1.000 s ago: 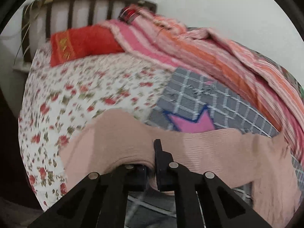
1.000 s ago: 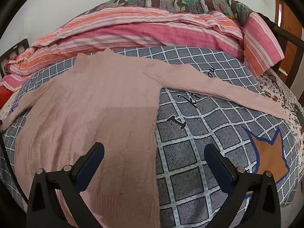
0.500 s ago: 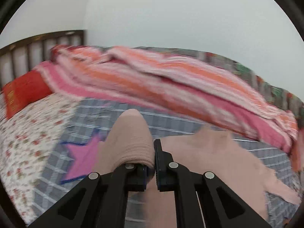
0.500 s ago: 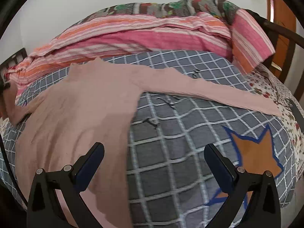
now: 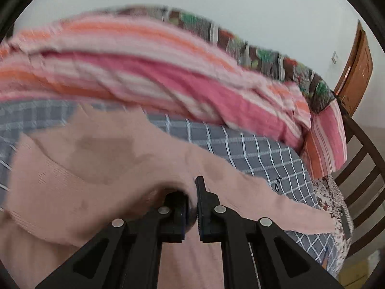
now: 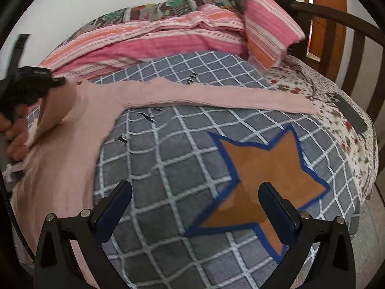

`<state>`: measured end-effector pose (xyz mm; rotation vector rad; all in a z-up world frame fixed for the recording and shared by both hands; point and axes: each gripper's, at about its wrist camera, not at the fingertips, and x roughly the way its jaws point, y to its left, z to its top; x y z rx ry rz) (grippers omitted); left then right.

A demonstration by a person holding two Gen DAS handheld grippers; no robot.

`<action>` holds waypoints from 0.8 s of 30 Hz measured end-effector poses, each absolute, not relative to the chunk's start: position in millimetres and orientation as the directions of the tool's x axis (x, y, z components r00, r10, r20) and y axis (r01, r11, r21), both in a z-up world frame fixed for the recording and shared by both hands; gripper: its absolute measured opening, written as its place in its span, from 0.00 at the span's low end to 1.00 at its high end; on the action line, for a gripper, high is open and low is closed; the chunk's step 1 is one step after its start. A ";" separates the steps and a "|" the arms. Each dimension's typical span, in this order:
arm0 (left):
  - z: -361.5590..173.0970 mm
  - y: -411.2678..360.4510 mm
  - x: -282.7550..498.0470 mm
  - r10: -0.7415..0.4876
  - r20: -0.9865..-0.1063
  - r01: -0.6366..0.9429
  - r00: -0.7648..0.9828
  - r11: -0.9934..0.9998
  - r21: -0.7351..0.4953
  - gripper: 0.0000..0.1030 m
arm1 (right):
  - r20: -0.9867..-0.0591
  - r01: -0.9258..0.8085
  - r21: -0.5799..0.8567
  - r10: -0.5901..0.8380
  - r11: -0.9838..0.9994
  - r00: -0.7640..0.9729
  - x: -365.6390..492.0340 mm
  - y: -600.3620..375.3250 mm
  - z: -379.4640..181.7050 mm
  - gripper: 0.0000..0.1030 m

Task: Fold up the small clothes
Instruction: 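Carry the sleeve across the sweater body with the left tool and release, then grasp the side edge of the sweater body with the right tool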

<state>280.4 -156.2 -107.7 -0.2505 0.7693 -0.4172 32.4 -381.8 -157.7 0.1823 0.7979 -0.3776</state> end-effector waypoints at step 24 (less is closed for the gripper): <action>-143.8 77.3 291.9 -0.116 -0.732 -0.077 0.672 0.971 -0.225 0.63 | -0.717 0.203 -0.013 -0.151 0.979 0.681 110.1 -307.5 -160.4 1.00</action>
